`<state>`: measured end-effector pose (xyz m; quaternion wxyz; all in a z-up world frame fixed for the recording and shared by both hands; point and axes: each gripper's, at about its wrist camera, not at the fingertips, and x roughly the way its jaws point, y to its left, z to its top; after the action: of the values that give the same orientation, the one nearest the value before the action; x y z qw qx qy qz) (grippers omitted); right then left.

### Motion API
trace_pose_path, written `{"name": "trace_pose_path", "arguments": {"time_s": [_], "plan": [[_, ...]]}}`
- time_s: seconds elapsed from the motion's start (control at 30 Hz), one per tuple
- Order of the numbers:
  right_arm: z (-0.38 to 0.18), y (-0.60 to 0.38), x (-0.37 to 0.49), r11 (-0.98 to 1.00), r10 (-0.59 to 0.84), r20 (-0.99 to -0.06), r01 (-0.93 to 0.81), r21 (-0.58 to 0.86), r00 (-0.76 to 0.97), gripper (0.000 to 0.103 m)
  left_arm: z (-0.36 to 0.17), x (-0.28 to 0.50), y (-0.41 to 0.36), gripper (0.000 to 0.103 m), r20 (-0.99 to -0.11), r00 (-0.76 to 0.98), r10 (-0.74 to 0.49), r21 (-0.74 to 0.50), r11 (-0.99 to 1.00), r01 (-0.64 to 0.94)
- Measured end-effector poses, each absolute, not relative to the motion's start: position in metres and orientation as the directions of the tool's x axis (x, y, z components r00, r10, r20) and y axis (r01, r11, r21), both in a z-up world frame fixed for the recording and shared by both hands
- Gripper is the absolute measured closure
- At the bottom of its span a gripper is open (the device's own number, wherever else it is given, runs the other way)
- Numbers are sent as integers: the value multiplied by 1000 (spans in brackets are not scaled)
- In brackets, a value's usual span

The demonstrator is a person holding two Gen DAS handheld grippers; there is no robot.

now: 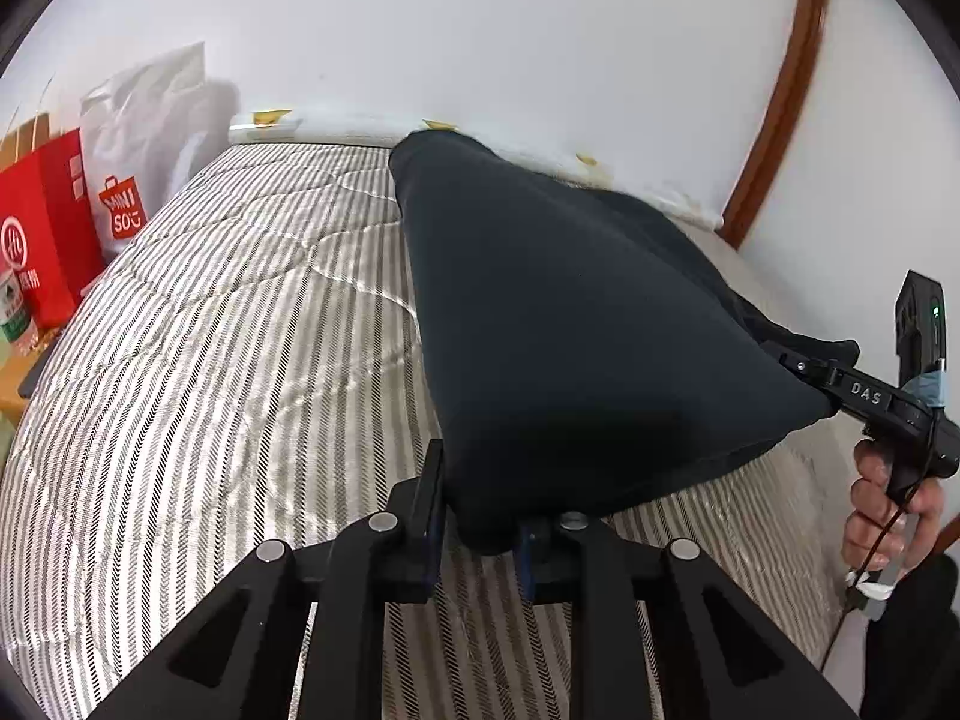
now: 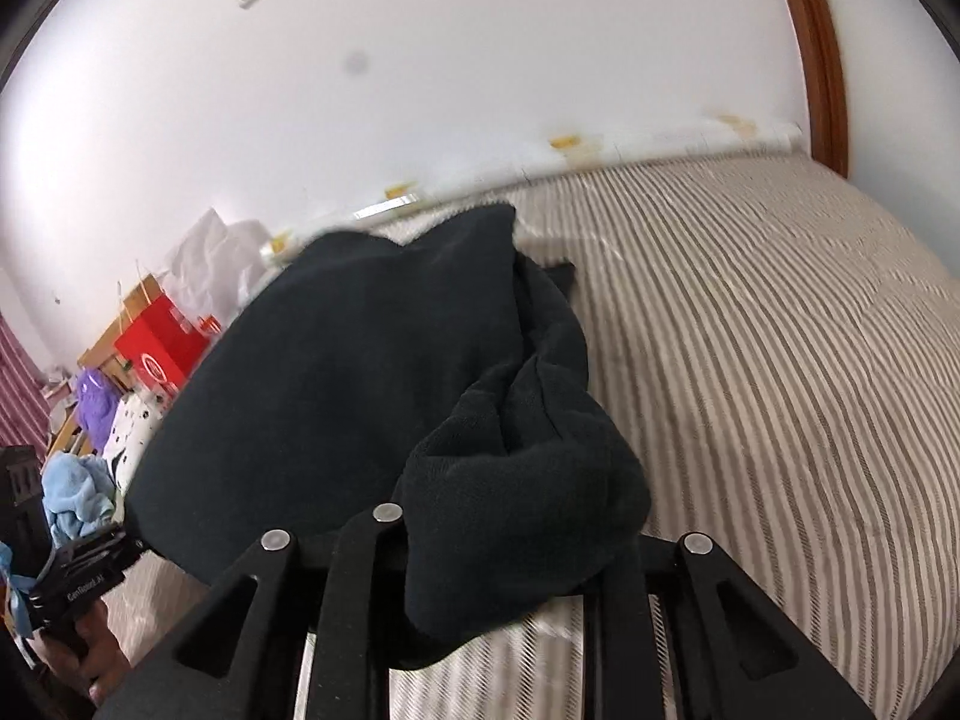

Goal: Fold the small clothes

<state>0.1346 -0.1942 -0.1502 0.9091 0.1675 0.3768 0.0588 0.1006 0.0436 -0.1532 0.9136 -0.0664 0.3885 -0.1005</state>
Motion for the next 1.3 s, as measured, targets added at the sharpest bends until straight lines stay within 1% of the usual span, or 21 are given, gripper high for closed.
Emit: {"name": "trace_pose_path", "arguments": {"time_s": [0.07, 0.1, 0.13, 0.17, 0.23, 0.27, 0.4, 0.47, 0.6, 0.7, 0.8, 0.87, 0.93, 1.03, 1.17, 1.3], "plan": [[-148, -198, 123, 942, 218, -677, 29, 334, 703, 70, -153, 93, 46, 82, -699, 674, -238, -192, 971, 145], [-144, -199, 118, 948, 204, -678, 30, 317, 706, 64, -152, 91, 48, 80, -699, 668, -254, -203, 967, 155], [-139, -200, 114, 954, 187, -679, 32, 297, 710, 62, -152, 88, 51, 78, -698, 664, -267, -215, 963, 162], [-132, -202, 107, 961, 174, -676, 27, 276, 716, 62, -151, 84, 56, 76, -692, 664, -282, -227, 959, 171], [-123, -204, 100, 968, 161, -672, 17, 251, 723, 62, -147, 69, 66, 67, -668, 674, -315, -248, 948, 198], [-115, -204, 96, 975, 141, -667, 15, 222, 732, 62, -144, 64, 68, 65, -657, 680, -325, -255, 945, 205], [-84, -204, 91, 986, 110, -619, -5, 169, 778, 62, -124, 45, 78, 64, -592, 724, -354, -270, 934, 236], [-73, -201, 97, 985, 121, -601, -23, 169, 790, 62, -113, 54, 75, 62, -583, 740, -336, -250, 941, 230], [-68, -185, 123, 986, 146, -605, -65, 154, 783, 62, -106, 88, 66, 62, -599, 745, -292, -227, 955, 191], [-98, -176, 144, 991, 120, -667, -46, 128, 735, 62, -121, 111, 58, 61, -648, 716, -261, -214, 964, 158], [-134, -175, 150, 995, 82, -728, -20, 94, 680, 64, -138, 114, 57, 55, -670, 693, -266, -207, 964, 169], [-148, -179, 143, 994, 94, -728, -20, 110, 680, 64, -144, 113, 59, 54, -673, 683, -285, -223, 958, 180], [-142, -181, 142, 993, 110, -731, -38, 115, 674, 63, -144, 117, 65, 52, -673, 669, -315, -253, 948, 193], [-124, -183, 153, 992, 126, -732, -70, 107, 670, 63, -134, 126, 73, 52, -657, 676, -334, -276, 941, 197], [-97, -186, 184, 990, 143, -699, -105, 97, 700, 63, -117, 155, 77, 54, -650, 704, -287, -239, 956, 169], [-87, -188, 243, 987, 161, -721, -128, 100, 674, 63, -108, 190, 71, 54, -661, 709, -246, -198, 968, 151]]}}
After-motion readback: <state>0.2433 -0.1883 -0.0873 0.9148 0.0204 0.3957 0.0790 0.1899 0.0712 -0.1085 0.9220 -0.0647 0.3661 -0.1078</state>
